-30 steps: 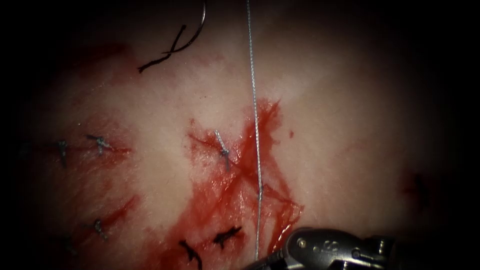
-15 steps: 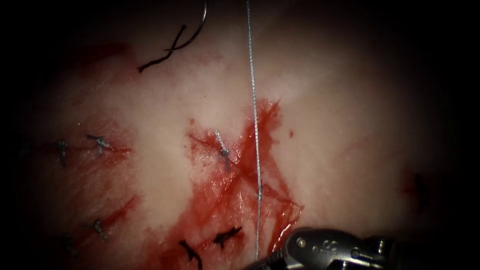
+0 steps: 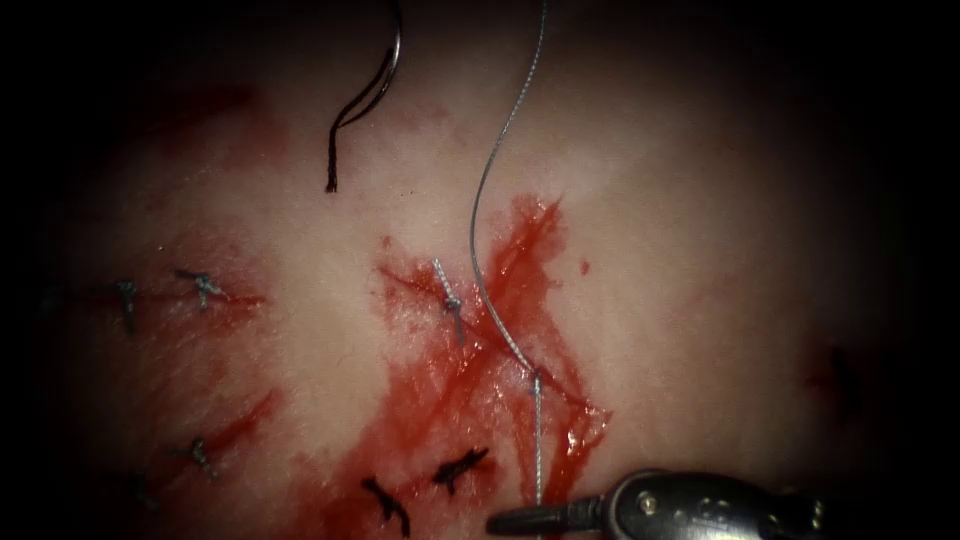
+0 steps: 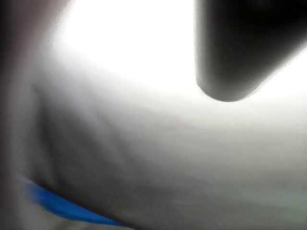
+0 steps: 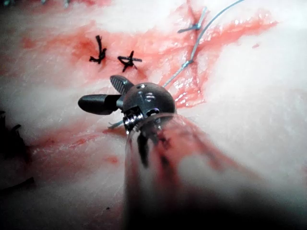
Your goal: Wound Closure
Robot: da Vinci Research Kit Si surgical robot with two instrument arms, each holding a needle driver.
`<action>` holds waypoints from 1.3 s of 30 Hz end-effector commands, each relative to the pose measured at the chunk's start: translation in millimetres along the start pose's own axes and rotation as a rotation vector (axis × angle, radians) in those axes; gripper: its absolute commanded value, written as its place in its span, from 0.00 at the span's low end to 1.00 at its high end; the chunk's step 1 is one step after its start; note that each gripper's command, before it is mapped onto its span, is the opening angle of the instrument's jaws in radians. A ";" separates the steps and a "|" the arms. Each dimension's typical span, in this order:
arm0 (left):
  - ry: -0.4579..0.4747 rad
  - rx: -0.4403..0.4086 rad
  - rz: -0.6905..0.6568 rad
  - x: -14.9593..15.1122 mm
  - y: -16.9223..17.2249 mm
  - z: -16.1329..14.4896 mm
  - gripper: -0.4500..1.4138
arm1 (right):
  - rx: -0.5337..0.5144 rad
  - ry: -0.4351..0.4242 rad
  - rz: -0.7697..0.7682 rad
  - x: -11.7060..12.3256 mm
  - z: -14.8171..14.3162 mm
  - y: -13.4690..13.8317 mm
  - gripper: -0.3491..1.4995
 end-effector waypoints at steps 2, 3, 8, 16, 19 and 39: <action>0.034 0.018 -0.169 -1.2 1.1 -2.5 0.00 | -0.063 0.039 -0.018 1.7 -0.4 1.3 0.84; 0.057 -0.011 -0.221 -1.8 1.5 -3.6 0.00 | -0.080 0.062 -0.025 2.2 -0.7 1.5 0.85; 0.211 -0.355 -0.479 -5.5 3.0 -8.8 0.00 | -0.187 0.151 -0.003 5.5 -2.4 2.4 0.81; 0.529 -1.034 -0.769 -10.1 1.9 -14.3 0.00 | -0.499 0.375 0.245 8.6 -4.2 4.8 0.00; 0.643 -1.204 -0.788 -13.1 0.6 -16.2 0.00 | -0.582 0.427 0.252 7.8 -4.1 7.0 0.00; 0.590 -1.564 -0.526 -14.4 10.2 -19.4 0.00 | -0.601 0.888 0.320 9.9 -4.2 13.6 0.00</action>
